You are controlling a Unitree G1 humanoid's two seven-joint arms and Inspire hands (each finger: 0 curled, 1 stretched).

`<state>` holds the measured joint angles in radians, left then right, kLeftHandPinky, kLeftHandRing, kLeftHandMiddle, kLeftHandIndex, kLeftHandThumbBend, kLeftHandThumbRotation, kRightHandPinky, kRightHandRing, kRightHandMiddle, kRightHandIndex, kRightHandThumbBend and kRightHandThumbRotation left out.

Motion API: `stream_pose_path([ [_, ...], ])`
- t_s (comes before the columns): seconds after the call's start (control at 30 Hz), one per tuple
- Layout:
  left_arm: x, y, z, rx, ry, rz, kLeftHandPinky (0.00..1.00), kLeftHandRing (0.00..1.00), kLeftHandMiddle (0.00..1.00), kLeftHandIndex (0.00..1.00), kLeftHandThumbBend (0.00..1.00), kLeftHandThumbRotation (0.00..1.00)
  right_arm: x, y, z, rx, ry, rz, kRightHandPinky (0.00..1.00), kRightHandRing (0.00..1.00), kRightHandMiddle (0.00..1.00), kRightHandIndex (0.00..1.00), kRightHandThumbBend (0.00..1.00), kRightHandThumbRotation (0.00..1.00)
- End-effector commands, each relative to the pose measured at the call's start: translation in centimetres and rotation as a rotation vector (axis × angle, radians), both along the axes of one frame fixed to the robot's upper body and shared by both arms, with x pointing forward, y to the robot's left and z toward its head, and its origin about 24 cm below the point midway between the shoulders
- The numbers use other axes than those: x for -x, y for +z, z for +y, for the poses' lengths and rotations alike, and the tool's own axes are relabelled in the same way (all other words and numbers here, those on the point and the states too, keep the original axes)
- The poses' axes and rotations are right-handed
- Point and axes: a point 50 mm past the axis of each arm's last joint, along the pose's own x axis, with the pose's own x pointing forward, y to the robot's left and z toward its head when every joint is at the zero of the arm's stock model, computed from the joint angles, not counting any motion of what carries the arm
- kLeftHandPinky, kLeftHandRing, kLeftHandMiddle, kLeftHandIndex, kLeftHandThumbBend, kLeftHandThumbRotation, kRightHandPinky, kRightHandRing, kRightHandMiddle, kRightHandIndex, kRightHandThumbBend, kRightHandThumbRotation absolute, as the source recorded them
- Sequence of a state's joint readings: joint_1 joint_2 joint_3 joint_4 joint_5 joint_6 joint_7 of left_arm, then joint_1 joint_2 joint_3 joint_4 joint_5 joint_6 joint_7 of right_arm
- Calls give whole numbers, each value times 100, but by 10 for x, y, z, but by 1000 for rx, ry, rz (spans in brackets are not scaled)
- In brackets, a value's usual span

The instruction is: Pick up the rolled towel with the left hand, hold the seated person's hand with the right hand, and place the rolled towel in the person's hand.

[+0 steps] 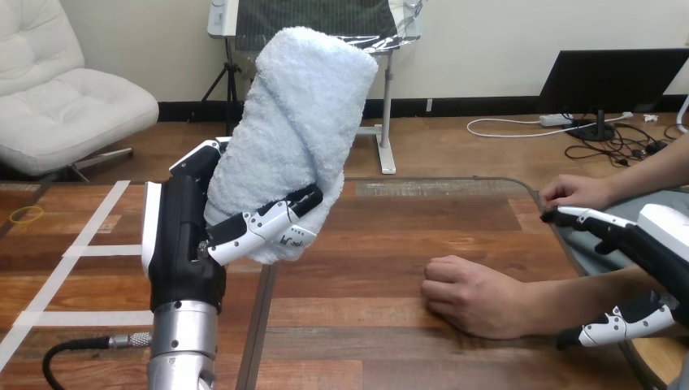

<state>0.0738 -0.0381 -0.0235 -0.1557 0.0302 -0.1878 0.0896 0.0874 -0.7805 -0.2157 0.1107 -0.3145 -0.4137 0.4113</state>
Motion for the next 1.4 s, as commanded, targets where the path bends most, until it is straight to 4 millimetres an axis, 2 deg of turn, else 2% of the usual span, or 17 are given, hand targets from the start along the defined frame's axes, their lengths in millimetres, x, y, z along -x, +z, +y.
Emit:
stream_pose_path([
  [0.0, -4, 26, -3, 12, -14, -127, 22, 30, 36, 39, 52, 0, -18, 23, 1, 76, 38, -60, 78, 88, 88, 88, 100, 17],
  [0.33, -4, 26, -2, 10, -10, -129, 22, 30, 36, 39, 52, 0, -26, 22, -1, 150, 33, -11, 79, 86, 86, 85, 100, 15],
  [0.6, -4, 26, -1, 12, -8, -132, 22, 29, 36, 39, 52, 0, -30, 20, -2, 186, 30, 9, 75, 84, 84, 83, 100, 14],
  [1.37, -4, 26, 0, 20, -17, -132, 21, 29, 36, 38, 51, 0, -41, 5, -4, 259, 15, 36, 74, 81, 81, 80, 100, 10],
])
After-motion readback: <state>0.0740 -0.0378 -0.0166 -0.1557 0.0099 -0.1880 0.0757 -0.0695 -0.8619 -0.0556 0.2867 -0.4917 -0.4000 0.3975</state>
